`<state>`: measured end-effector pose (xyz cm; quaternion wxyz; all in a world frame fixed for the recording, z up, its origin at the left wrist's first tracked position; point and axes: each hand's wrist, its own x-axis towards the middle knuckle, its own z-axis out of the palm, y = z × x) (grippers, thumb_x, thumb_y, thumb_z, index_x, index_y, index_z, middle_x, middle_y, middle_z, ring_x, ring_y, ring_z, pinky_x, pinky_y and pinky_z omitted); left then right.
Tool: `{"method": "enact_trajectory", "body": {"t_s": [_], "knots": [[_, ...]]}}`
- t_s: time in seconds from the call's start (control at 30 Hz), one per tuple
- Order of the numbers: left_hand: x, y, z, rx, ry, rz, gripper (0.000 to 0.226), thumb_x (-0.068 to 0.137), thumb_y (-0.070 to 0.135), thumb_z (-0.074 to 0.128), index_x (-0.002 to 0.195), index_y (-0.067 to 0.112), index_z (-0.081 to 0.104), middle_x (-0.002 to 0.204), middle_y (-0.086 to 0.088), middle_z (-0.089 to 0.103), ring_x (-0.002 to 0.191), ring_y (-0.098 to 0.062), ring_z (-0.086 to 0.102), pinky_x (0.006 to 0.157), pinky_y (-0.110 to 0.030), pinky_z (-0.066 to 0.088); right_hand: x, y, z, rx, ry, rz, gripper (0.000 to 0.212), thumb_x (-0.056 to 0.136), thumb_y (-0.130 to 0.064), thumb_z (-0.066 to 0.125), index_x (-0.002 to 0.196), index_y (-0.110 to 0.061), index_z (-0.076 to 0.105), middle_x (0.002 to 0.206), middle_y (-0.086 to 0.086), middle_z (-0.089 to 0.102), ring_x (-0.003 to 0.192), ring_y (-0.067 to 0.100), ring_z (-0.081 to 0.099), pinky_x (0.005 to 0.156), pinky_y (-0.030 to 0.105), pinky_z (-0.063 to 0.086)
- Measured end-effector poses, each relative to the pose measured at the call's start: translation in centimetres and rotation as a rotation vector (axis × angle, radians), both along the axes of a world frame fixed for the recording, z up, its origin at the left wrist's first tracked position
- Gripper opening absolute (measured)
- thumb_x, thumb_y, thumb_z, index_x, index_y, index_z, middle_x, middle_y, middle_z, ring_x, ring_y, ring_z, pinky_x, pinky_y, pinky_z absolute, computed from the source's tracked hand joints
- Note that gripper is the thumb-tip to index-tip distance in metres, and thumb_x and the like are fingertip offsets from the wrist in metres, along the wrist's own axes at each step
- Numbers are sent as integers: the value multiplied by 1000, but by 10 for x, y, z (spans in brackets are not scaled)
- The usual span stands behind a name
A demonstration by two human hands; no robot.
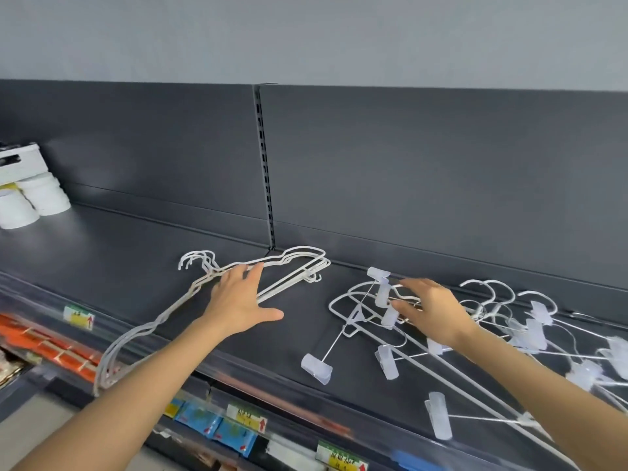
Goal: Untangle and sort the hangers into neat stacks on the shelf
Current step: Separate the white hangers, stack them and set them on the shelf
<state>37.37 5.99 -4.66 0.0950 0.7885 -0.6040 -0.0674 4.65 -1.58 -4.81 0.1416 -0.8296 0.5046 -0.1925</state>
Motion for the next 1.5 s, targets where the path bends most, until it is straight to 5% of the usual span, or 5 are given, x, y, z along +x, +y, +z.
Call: {"method": "enact_trajectory", "body": {"t_s": [0.5, 0.7, 0.9, 1.1, 1.5], "knots": [[-167, -37, -5, 39, 91, -762, 58, 86, 48, 62, 137, 25, 48, 144, 9, 42, 136, -9, 32, 108, -23, 26, -123, 46, -4, 6, 163, -129, 46, 90, -36, 58, 131, -16, 54, 138, 5, 48, 130, 20, 40, 105, 24, 30], [-201, -47, -13, 160, 71, -825, 70, 81, 52, 66, 142, 31, 40, 151, 6, 28, 139, -11, 21, 113, -31, 23, -153, 68, -13, 1, 190, -47, 40, 90, -39, 57, 123, -16, 61, 135, 3, 50, 129, 19, 40, 106, 20, 27], [-229, -53, -14, 183, -35, -897, 77, 78, 50, 70, 144, 30, 36, 154, 5, 22, 143, -13, 13, 115, -34, 20, -179, 77, -17, 53, 274, 13, 82, 75, -78, 33, 136, -25, 47, 143, 0, 43, 136, 20, 31, 111, 21, 19], [-237, -62, -18, 175, 67, -854, 69, 82, 42, 69, 142, 28, 39, 151, 7, 26, 141, -13, 20, 113, -32, 24, -200, 75, -18, 88, 369, 46, 77, 78, -55, 65, 143, -27, 35, 147, -3, 37, 135, 14, 29, 110, 26, 28], [-230, -58, -9, 92, 203, -775, 41, 94, 27, 53, 135, 28, 49, 147, 9, 35, 134, -8, 32, 109, -27, 26, -158, 33, -15, 0, 683, 134, 80, 82, -27, 58, 148, -17, 14, 147, 9, 31, 141, 27, 19, 116, 49, 16]]}}
